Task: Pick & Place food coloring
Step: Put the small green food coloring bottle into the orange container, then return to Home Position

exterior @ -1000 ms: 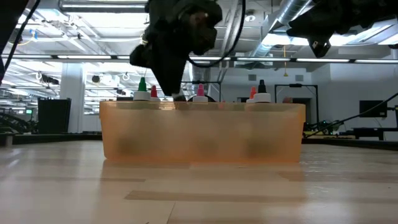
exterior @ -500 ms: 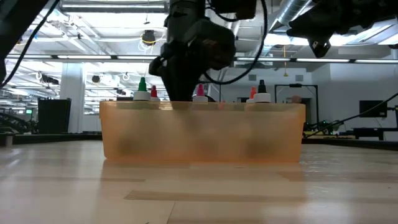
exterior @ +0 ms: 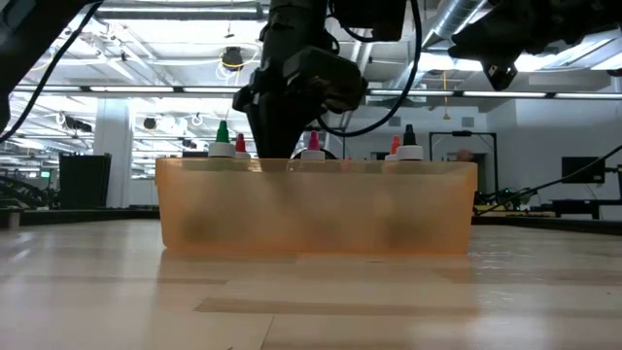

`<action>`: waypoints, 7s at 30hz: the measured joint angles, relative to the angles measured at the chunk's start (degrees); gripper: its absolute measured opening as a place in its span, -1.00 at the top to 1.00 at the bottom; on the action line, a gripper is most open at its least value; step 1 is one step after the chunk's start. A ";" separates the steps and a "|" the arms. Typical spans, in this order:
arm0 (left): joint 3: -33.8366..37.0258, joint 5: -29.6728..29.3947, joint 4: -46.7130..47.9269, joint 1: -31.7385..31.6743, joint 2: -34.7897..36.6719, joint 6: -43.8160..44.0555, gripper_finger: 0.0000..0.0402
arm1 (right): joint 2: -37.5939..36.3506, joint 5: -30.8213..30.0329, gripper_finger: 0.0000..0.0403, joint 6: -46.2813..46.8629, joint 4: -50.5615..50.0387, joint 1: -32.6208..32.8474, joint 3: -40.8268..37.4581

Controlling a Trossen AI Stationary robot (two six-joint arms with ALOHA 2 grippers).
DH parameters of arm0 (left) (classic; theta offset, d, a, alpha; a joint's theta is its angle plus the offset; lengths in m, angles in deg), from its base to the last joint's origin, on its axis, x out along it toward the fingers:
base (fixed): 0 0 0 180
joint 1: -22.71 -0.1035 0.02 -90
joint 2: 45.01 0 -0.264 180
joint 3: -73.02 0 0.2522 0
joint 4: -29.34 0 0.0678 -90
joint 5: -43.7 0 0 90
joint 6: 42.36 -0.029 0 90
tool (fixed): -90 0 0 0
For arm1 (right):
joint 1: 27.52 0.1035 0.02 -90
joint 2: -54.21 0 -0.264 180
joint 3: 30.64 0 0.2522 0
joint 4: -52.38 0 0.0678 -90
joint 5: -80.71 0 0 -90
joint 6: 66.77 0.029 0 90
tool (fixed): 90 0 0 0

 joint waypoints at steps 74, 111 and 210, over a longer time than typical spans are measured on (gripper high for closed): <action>-14.03 -30.13 8.80 7.28 20.15 2.91 0.53 | 0.00 0.03 0.68 0.06 -3.50 0.02 0.00; 54.22 -29.56 -47.99 3.81 59.26 -3.17 0.53 | -0.57 19.13 0.68 -1.10 -2.02 -4.65 0.01; 107.01 -46.93 -58.46 6.73 129.22 -9.52 0.53 | -40.39 15.00 0.68 -22.53 -6.96 1.25 -17.20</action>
